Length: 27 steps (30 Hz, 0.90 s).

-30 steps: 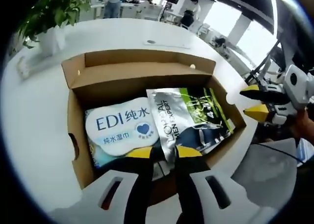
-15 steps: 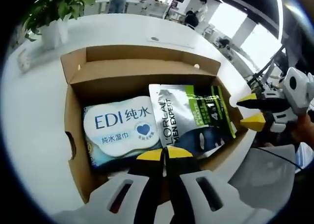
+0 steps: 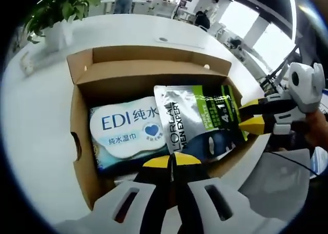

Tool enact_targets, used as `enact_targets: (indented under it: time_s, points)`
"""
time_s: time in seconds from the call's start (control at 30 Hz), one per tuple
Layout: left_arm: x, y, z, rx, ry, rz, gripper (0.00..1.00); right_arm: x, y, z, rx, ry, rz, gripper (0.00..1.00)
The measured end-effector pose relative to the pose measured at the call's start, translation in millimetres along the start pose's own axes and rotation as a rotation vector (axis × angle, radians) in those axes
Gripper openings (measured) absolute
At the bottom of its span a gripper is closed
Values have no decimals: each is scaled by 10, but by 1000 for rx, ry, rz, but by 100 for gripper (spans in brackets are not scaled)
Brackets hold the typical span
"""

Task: Operate the shoe box by opening the lid, removing the specified soft item, and placing it in the target area until the item is outside and the box remains undamaged.

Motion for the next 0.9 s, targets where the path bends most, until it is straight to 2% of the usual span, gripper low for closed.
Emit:
enact_targets:
  time_s: [0.23, 0.5, 0.67, 0.83, 0.9]
  points:
    - [21, 21, -18, 8, 0, 1, 1, -60, 17, -45, -25, -10, -24, 21]
    - [30, 25, -26, 13, 1, 0, 1, -107, -5, -50, -123, -32, -29, 20]
    - [35, 30, -22, 10, -1, 2, 1, -101, -8, -19, -201, -44, -24, 14]
    - [39, 19, -3, -16, -8, -3, 1, -98, 4, 29, -260, -42, -13, 1]
    - [36, 15, 3, -26, -12, -7, 1, -105, 2, 25, -275, -43, -12, 0]
Point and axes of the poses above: the point that each gripper's makers call its tool centre point, and the gripper's own axes: x roughly backward along the fingers, z roughly to its right, y roughly out of its underside, the point moved 1 cm from there along x, roughly backward along the fingers, and after that the axes turned 13 degrees about y, right-handed, at the moved point
